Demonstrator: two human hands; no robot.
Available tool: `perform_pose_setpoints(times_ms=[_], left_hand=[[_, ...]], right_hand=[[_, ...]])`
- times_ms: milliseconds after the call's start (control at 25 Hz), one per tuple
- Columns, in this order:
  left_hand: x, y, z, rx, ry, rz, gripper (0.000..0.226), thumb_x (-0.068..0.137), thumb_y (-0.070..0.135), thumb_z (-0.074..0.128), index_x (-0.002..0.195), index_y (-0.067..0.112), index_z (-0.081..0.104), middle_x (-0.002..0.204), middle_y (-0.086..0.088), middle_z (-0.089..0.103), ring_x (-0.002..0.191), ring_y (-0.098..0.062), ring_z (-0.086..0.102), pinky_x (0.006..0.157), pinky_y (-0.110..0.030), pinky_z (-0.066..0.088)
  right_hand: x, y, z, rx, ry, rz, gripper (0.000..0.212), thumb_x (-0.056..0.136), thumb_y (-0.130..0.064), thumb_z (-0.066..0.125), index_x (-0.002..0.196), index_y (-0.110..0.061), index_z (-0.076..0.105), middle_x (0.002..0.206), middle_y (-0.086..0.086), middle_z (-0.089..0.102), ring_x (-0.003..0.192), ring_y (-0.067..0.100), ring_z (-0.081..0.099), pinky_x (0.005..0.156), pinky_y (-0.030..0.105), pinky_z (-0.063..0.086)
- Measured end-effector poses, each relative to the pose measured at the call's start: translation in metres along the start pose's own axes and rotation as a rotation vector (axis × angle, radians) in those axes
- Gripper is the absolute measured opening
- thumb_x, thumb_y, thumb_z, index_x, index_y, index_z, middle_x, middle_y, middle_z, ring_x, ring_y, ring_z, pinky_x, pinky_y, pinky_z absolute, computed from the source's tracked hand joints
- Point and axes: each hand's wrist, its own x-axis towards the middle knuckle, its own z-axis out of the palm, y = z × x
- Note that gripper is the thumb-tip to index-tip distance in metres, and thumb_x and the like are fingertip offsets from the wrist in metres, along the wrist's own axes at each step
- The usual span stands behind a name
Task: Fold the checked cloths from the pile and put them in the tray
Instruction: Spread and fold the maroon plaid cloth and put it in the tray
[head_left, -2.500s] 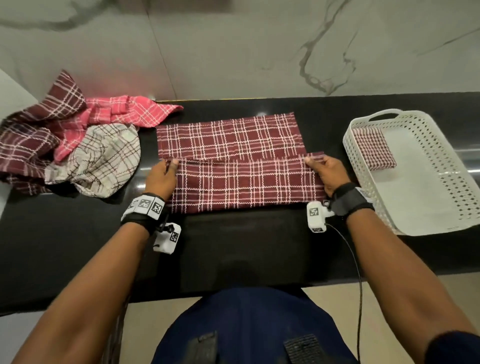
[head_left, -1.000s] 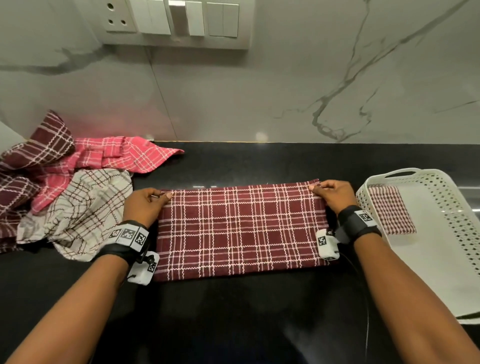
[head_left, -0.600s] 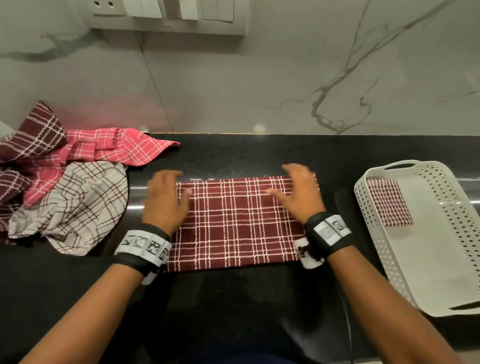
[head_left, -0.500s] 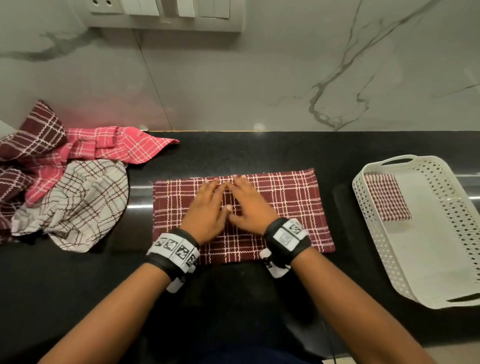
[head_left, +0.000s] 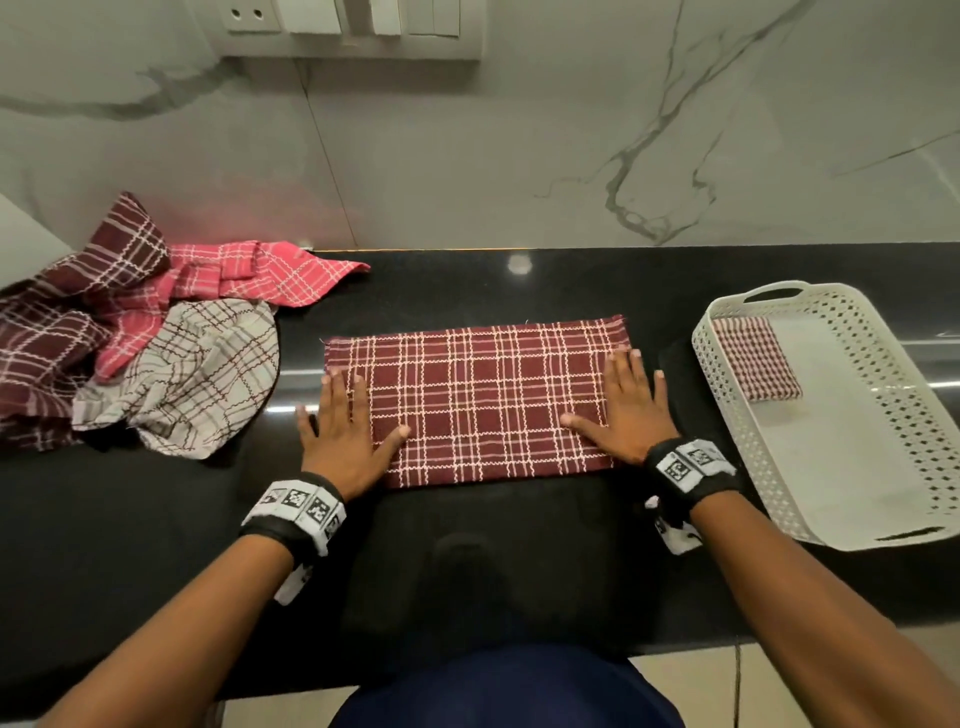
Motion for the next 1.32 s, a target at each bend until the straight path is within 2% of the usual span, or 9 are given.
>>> perform_pose_setpoints(times_ms=[200, 560, 720, 800, 880, 1080, 1160, 1240, 1320], left_hand=[[-0.021, 0.085, 0.026, -0.091, -0.039, 0.252, 0.072, 0.096, 0.063, 0.010, 0.151, 0.030, -0.023, 0.159, -0.002, -0.033, 0.144, -0.022, -0.032, 0.118, -0.052, -0.014], [-0.047, 0.038, 0.049, -0.093, -0.033, -0.081, 0.099, 0.076, 0.091, 0.010, 0.148, 0.034, -0.029, 0.155, 0.000, -0.039, 0.143, -0.027, -0.034, 0.109, -0.050, -0.024], [-0.062, 0.033, 0.057, -0.115, -0.036, -0.105, 0.103, 0.074, 0.089, 0.010, 0.151, 0.030, -0.024, 0.157, -0.003, -0.037, 0.145, -0.027, -0.031, 0.115, -0.053, -0.018], [-0.059, 0.042, 0.051, -0.152, -0.018, -0.146, 0.101, 0.079, 0.087, 0.018, 0.155, 0.027, -0.012, 0.161, -0.006, -0.027, 0.148, -0.029, -0.023, 0.114, -0.056, -0.015], [-0.048, 0.061, 0.038, -0.165, 0.082, -0.132, 0.092, 0.086, 0.078, 0.033, 0.155, 0.023, 0.007, 0.163, -0.010, -0.014, 0.150, -0.032, -0.013, 0.116, -0.057, -0.009], [-0.005, 0.124, 0.021, -0.065, 0.063, 0.083, 0.088, 0.088, 0.066, 0.050, 0.156, 0.028, 0.010, 0.164, -0.011, -0.009, 0.151, -0.032, -0.009, 0.122, -0.051, 0.004], [0.006, 0.134, 0.019, -0.048, 0.012, 0.091, 0.092, 0.086, 0.069, 0.050, 0.156, 0.033, 0.003, 0.164, -0.009, -0.013, 0.151, -0.032, -0.011, 0.122, -0.053, 0.001], [0.015, 0.140, 0.021, -0.039, -0.020, 0.088, 0.097, 0.083, 0.074, 0.048, 0.155, 0.035, -0.003, 0.163, -0.007, -0.018, 0.150, -0.031, -0.014, 0.121, -0.054, -0.002], [0.018, 0.147, 0.027, -0.017, -0.046, 0.102, 0.101, 0.080, 0.079, 0.045, 0.154, 0.037, -0.008, 0.162, -0.006, -0.023, 0.150, -0.031, -0.017, 0.120, -0.055, -0.003]], right_hand=[[-0.031, -0.121, 0.036, 0.063, -0.066, -0.400, 0.082, 0.097, -0.057, 0.035, 0.159, -0.023, -0.007, 0.165, 0.004, -0.019, 0.152, 0.027, -0.018, 0.120, 0.052, -0.005], [-0.061, -0.029, 0.053, 0.077, -0.122, -0.156, 0.082, 0.092, -0.076, 0.020, 0.152, -0.039, -0.021, 0.157, -0.010, -0.034, 0.143, 0.015, -0.035, 0.112, 0.048, -0.023], [-0.078, 0.011, 0.050, 0.190, 0.034, -0.078, 0.076, 0.098, -0.066, 0.029, 0.159, -0.025, 0.009, 0.167, -0.001, 0.000, 0.154, 0.021, -0.002, 0.123, 0.049, 0.005], [-0.071, 0.021, 0.036, 0.368, 0.268, 0.004, 0.065, 0.097, -0.054, 0.048, 0.147, -0.013, 0.042, 0.154, 0.014, 0.037, 0.141, 0.034, 0.034, 0.113, 0.048, 0.030], [-0.053, 0.028, 0.016, 0.487, 0.378, 0.240, 0.062, 0.092, -0.052, 0.060, 0.134, -0.007, 0.053, 0.136, 0.020, 0.049, 0.126, 0.039, 0.046, 0.102, 0.048, 0.041], [-0.012, 0.018, -0.017, 0.341, 0.050, 0.395, 0.065, 0.083, -0.058, 0.068, 0.124, -0.009, 0.058, 0.135, 0.016, 0.048, 0.128, 0.037, 0.044, 0.104, 0.052, 0.042], [-0.003, 0.017, -0.025, 0.463, 0.001, 0.350, 0.041, 0.080, -0.044, 0.073, 0.102, -0.010, 0.067, 0.119, 0.016, 0.060, 0.114, 0.036, 0.057, 0.094, 0.044, 0.051], [-0.002, 0.024, -0.030, 0.653, 0.037, 0.295, 0.023, 0.076, -0.026, 0.075, 0.069, -0.011, 0.059, 0.081, 0.009, 0.066, 0.084, 0.031, 0.066, 0.073, 0.037, 0.055], [-0.004, 0.036, -0.027, 0.976, 0.070, 0.282, 0.017, 0.072, -0.005, 0.080, 0.079, -0.007, 0.064, 0.078, 0.007, 0.069, 0.079, 0.025, 0.068, 0.078, 0.042, 0.059]])
